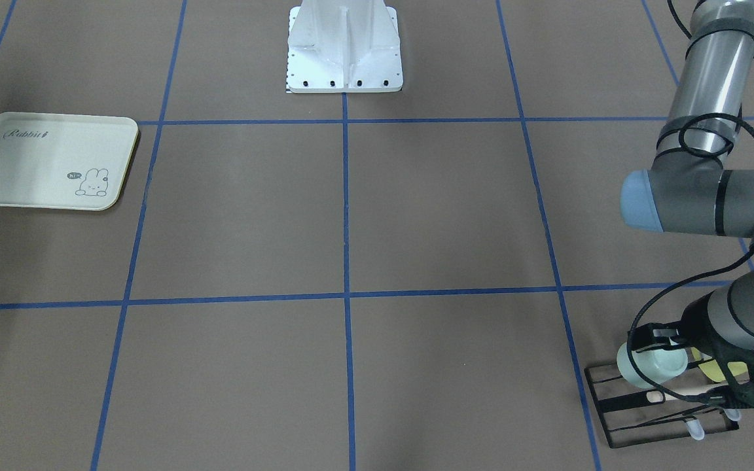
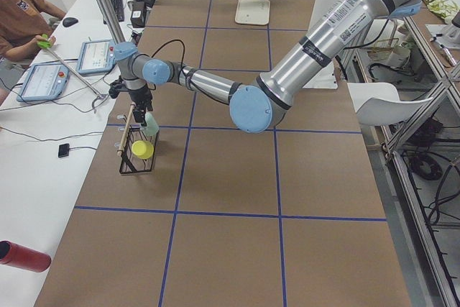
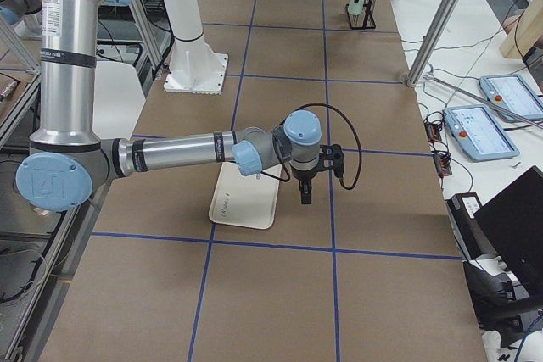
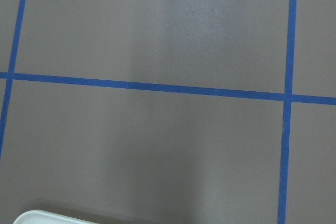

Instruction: Left arm grabs green cup and hands to right arm on tray

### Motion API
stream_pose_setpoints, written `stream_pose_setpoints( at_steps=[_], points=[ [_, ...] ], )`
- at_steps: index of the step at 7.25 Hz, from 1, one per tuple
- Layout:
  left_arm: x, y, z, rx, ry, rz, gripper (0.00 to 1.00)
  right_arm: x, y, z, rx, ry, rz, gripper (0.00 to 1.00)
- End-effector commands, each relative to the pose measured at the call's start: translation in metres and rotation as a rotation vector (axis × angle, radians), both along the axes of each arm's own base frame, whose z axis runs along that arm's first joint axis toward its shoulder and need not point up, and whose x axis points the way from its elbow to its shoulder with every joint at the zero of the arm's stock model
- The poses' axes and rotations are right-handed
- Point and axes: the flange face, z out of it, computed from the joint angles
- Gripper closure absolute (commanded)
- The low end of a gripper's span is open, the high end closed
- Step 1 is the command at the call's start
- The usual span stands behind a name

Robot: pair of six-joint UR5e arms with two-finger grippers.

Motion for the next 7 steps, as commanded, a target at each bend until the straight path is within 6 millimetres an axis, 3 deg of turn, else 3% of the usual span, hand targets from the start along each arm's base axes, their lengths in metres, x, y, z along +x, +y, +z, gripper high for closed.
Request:
stream_pose_setpoints(
  at_steps=[1,4,7],
  points=[
    [0.004,-0.006,-0.002,-0.006,-0.002,0.002,0.02,0.000,0.000,-0.001,0.001,0.000,0.000,0.00],
    [0.008,-0.006,0.004,-0.021,-0.005,0.007,0.03,0.000,0.000,-0.001,0.001,0.000,0.000,0.00],
    [0.016,-0.007,-0.004,-0.009,-0.001,0.020,0.07,0.000,0.001,0.000,-0.001,-0.001,-0.001,0.00]
  ],
)
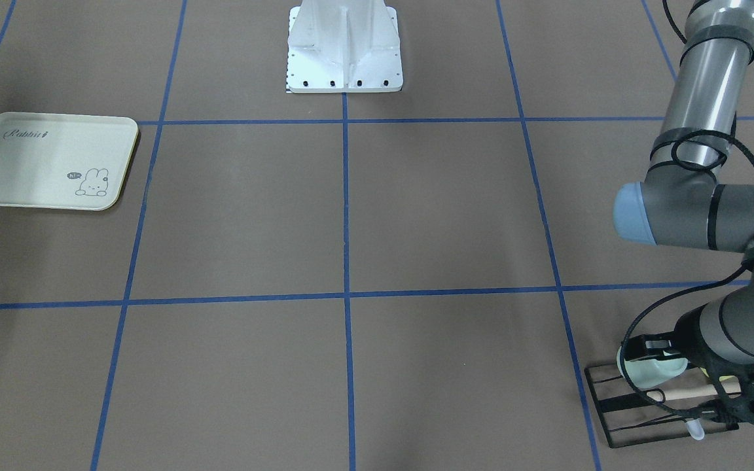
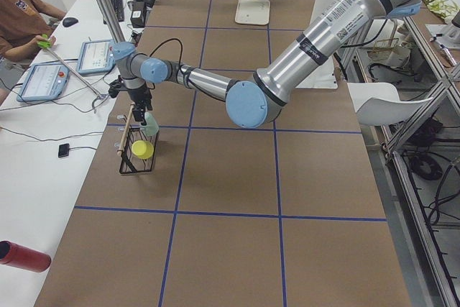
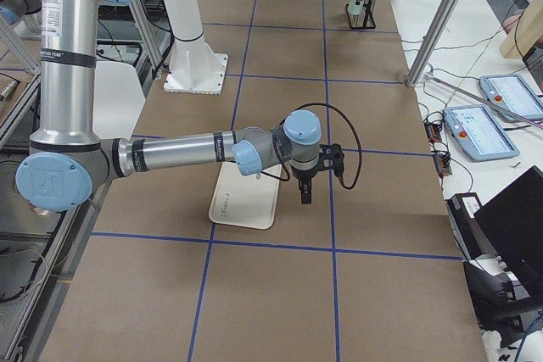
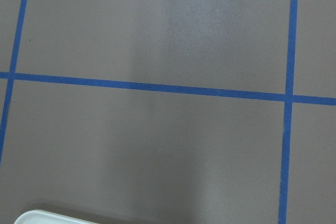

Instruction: Left arm grabs green cup and hands to right arm on tray

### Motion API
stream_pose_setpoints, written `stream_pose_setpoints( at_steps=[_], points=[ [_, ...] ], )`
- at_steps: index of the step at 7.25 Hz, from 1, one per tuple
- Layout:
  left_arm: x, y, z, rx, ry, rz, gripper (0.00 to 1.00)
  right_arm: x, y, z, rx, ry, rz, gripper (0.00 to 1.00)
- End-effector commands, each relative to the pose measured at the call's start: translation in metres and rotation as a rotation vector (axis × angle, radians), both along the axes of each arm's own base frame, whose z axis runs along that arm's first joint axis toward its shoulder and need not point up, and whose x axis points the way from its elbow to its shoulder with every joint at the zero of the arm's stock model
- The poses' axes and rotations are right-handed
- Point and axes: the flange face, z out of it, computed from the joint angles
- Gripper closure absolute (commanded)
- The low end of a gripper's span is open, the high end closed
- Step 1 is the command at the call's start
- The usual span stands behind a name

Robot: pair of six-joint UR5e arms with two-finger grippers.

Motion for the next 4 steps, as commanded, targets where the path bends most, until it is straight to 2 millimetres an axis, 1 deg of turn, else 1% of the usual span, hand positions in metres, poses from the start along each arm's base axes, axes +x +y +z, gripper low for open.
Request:
stream_pose_setpoints(
  at_steps=[1,3,4],
  points=[
    [0.004,0.001,0.001,0.005,-0.001,0.011,0.10,-0.001,0.000,-0.001,0.000,-0.001,0.000,0.00],
    [0.007,0.000,0.016,0.007,-0.001,0.017,0.11,-0.001,-0.001,-0.001,0.003,-0.001,-0.003,0.00],
    [0.007,-0.001,0.017,0.006,-0.003,0.016,0.11,-0.003,-0.002,-0.003,0.006,-0.002,-0.006,0.00]
  ],
)
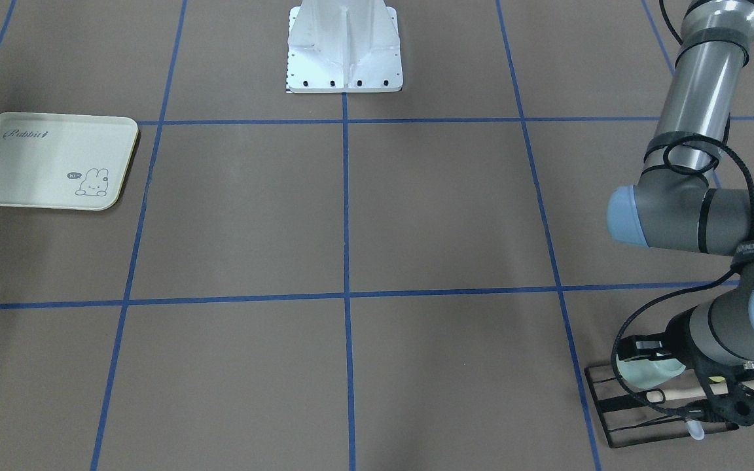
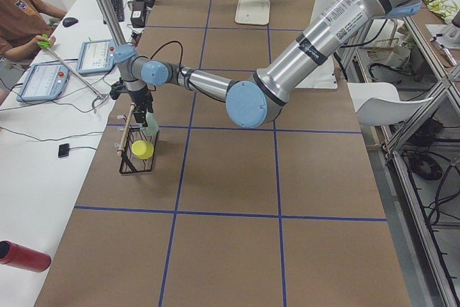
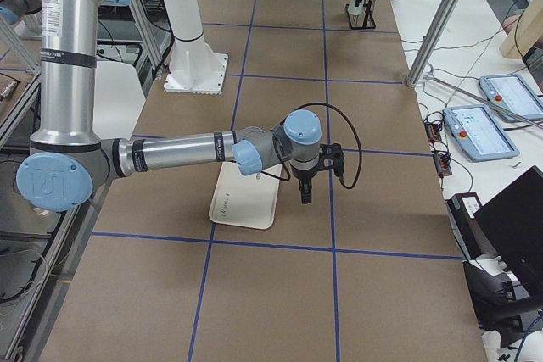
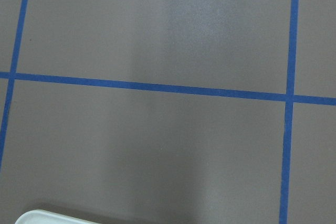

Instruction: Left arm grabs green cup and hands to right arm on tray

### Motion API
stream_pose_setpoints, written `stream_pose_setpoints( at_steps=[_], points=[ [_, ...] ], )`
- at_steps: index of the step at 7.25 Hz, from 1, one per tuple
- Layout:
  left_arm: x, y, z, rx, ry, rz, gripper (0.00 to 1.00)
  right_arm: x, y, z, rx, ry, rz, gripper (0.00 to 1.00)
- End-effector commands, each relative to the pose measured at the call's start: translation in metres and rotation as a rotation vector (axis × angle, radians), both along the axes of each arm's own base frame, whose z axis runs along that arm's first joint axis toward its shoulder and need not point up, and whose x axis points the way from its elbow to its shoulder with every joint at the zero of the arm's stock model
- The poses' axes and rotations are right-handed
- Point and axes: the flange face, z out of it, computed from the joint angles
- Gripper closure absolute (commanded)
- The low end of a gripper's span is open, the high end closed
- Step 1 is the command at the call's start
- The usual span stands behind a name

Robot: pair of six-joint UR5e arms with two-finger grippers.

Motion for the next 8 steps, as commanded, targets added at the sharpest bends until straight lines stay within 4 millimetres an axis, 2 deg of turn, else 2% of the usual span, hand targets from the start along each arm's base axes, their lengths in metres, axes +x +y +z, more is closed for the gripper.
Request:
stream_pose_setpoints(
  at_steps=[1,2,3,4,5,7,8],
  points=[
    [0.001,-0.001,0.005,-0.001,-0.002,0.001,0.13,-0.003,-0.001,-0.001,0.003,0.001,-0.005,0.00],
    [0.000,-0.001,0.004,-0.001,-0.001,-0.004,0.24,-0.004,-0.001,-0.003,0.006,0.000,-0.008,0.00],
    [-0.002,-0.001,0.004,-0.002,-0.001,-0.007,0.57,-0.005,-0.002,-0.003,0.008,0.000,-0.010,0.00],
    [-0.015,-0.005,0.000,0.007,0.003,-0.018,1.00,-0.006,-0.002,-0.006,0.011,-0.001,-0.010,0.00],
    [-0.029,-0.008,-0.007,0.010,0.008,-0.036,1.00,-0.010,-0.003,-0.006,0.012,-0.001,-0.019,0.00],
    [-0.068,-0.011,-0.038,-0.014,0.128,-0.055,1.00,-0.013,-0.003,-0.007,0.014,-0.001,-0.024,0.01],
    [-0.078,-0.005,-0.061,0.005,0.159,-0.058,1.00,-0.019,-0.005,-0.011,0.027,0.003,-0.037,0.01]
  ],
)
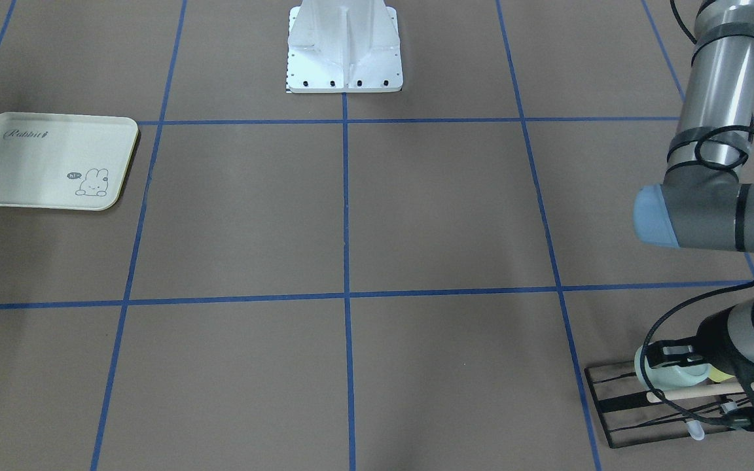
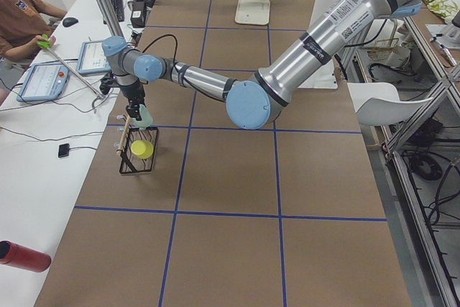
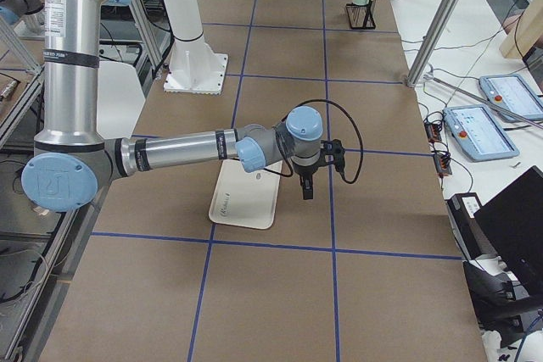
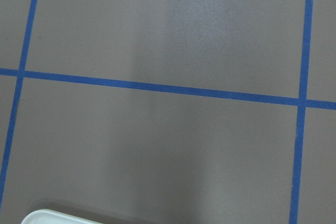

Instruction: Left arm grabs green cup and hands to right arm on tray

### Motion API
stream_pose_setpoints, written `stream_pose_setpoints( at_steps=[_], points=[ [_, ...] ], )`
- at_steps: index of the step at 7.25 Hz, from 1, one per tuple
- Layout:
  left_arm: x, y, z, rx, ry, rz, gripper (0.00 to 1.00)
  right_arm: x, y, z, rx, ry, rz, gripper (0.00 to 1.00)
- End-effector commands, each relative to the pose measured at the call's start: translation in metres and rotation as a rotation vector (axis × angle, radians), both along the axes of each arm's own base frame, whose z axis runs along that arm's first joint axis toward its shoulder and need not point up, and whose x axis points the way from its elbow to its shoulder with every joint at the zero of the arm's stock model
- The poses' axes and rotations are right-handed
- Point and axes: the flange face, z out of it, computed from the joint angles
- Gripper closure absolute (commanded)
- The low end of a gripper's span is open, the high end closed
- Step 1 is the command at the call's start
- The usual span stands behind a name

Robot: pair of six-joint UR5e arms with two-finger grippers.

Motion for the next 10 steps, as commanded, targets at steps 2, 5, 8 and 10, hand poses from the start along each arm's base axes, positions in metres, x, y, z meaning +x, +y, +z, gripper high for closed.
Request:
stream_pose_setpoints(
  at_steps=[2,5,8,10],
  points=[
    [-0.049,0.026,-0.080,0.028,0.064,-0.036,1.00,-0.012,-0.010,-0.013,0.030,-0.001,-0.018,0.01],
    [-0.049,0.096,-0.165,-0.027,0.196,-0.048,1.00,-0.023,-0.019,-0.037,0.039,-0.025,-0.010,0.00],
    [0.056,0.197,-0.241,-0.102,0.363,-0.068,1.00,-0.079,-0.047,-0.106,-0.053,-0.120,0.066,0.00],
    [0.093,0.234,-0.260,-0.148,0.593,-0.127,1.00,-0.092,-0.047,-0.145,-0.100,-0.265,0.046,0.00]
  ],
)
